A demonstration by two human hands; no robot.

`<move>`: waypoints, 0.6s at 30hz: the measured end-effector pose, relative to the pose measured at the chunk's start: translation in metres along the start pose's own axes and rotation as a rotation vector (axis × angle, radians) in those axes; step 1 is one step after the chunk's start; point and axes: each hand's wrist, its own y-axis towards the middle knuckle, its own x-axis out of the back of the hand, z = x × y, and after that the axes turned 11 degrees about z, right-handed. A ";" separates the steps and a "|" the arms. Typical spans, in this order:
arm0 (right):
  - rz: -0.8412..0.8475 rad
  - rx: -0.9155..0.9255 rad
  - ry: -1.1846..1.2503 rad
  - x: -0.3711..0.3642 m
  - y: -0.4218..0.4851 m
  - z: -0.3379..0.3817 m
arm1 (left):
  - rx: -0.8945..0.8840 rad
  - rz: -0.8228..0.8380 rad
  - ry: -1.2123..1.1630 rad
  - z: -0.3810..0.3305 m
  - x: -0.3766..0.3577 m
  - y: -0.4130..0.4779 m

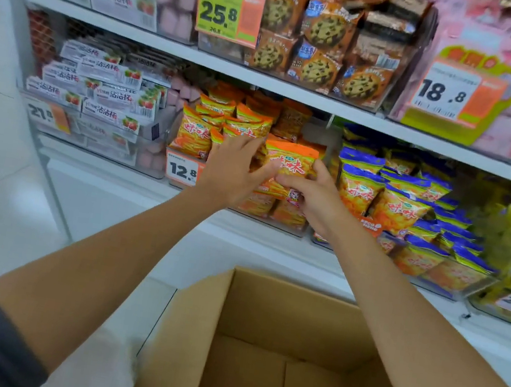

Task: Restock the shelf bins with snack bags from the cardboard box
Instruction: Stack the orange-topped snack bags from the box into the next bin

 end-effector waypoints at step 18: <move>-0.484 0.085 -0.388 0.032 0.194 -0.017 | -0.141 -0.434 0.320 0.074 -0.029 0.102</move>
